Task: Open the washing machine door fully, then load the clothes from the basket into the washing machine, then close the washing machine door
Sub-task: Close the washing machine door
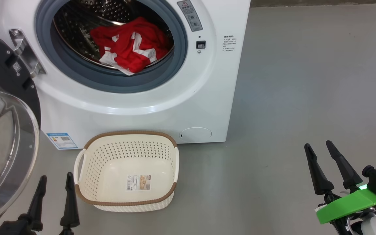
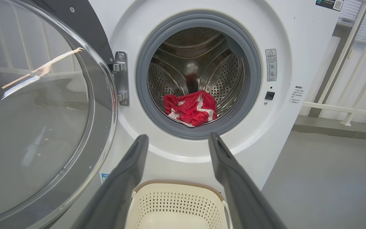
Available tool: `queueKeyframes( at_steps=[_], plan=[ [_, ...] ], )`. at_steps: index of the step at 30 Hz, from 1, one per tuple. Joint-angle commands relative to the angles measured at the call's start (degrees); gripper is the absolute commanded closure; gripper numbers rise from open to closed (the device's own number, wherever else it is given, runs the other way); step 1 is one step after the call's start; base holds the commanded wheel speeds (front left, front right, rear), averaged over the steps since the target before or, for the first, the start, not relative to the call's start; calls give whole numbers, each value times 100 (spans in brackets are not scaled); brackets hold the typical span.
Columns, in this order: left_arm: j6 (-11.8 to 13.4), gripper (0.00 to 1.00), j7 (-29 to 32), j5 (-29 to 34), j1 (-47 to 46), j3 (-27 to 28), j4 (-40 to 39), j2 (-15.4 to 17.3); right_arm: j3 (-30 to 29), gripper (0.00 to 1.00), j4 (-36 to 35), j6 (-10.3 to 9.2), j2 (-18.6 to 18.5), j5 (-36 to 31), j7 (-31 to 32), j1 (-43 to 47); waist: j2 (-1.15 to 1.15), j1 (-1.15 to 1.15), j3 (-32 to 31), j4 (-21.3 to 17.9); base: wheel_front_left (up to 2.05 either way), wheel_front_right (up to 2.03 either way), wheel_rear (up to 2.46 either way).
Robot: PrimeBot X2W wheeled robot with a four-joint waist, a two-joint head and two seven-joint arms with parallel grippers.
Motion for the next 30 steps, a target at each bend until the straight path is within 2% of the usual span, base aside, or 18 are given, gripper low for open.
queueKeyframes(
  at_steps=[1, 19, 30],
  plan=[
    [29, 0, -29, 34, -99, 177, -158, 72, 79, 0, -151, 52, -95, -11, -27, -15, 0, 0, 14, 3, 0, 0, 0],
    [22, 0, -29, 43, -151, 168, -137, 72, 53, 0, -167, 52, -88, -25, -27, -38, 0, 0, 89, 51, 0, 0, 0],
    [210, 0, -29, 164, -189, 259, -77, 72, 71, 0, -167, 52, -93, -35, -27, -37, 0, 0, 69, 424, 0, 0, 0]
  ],
)
